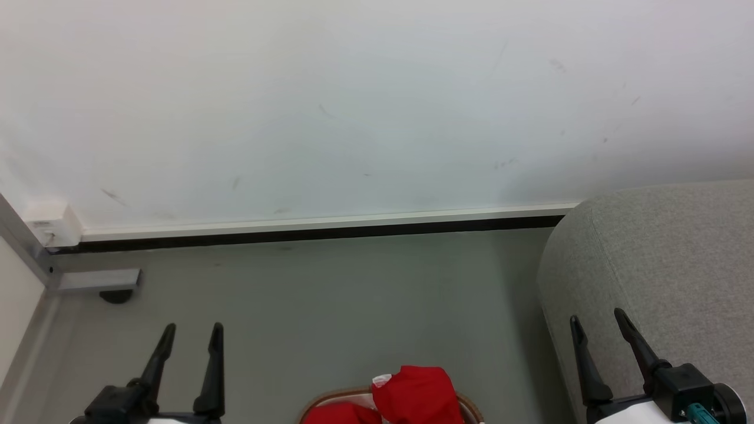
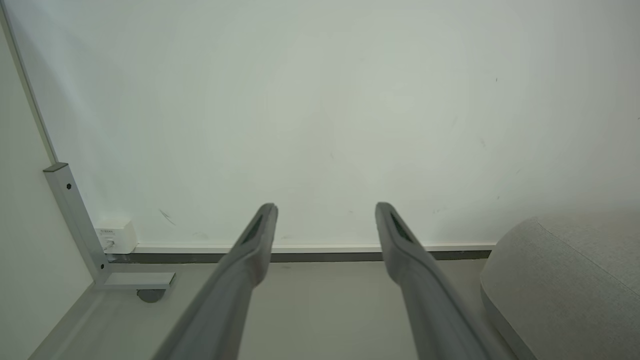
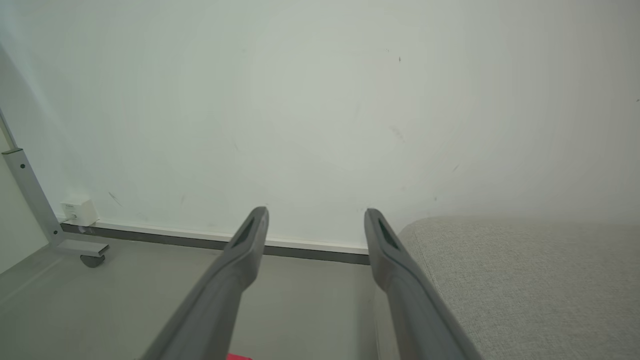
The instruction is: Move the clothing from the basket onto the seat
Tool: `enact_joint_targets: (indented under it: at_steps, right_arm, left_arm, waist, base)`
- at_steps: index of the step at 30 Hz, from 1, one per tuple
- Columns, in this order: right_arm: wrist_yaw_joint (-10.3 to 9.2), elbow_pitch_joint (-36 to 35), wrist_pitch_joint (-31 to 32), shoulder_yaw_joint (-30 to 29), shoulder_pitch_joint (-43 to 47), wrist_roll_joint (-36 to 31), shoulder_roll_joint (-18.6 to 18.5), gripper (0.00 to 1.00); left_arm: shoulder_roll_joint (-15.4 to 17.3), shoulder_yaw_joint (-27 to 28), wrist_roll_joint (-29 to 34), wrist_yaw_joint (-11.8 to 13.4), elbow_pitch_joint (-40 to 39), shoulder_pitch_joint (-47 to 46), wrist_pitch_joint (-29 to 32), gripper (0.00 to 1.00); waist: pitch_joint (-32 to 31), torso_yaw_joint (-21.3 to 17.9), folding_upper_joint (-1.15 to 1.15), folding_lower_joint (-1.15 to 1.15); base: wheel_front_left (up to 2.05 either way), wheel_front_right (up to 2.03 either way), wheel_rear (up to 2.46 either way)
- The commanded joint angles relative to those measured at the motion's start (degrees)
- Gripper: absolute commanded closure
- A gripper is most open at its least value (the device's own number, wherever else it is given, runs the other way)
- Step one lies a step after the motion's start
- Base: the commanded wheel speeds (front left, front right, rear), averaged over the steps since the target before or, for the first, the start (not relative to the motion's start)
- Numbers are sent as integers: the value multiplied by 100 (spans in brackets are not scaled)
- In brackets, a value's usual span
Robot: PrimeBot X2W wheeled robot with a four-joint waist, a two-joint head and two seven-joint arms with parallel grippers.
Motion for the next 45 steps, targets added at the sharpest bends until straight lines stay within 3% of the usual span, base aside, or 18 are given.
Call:
enact_joint_targets:
  at_steps: [1, 15, 29, 45]
  right_arm:
    - [-12, 8, -16, -8, -18, 58, -2, 0]
    - [-12, -29, -16, -41, -36, 190, -2, 0]
    - [-12, -69, -16, -120, -125, 223, -4, 0]
    - [-12, -347, -16, -192, -336, 359, -4, 0]
  left_arm:
    - [10, 2, -16, 7, -2, 55, -7, 0]
    - [31, -44, -60, 6, 19, 55, -7, 0]
    - [153, -341, -101, 6, 339, -152, -5, 0]
    - [559, -1049, -279, 6, 1142, -846, -4, 0]
  waist:
    - [5, -6, 0, 0]
    - [32, -75, 0, 0]
    - [313, -460, 0, 0]
    - [1204, -921, 0, 0]
  base:
    - [0, 0, 0]
    - [0, 0, 0]
    - [0, 0, 0]
    - [0, 0, 0]
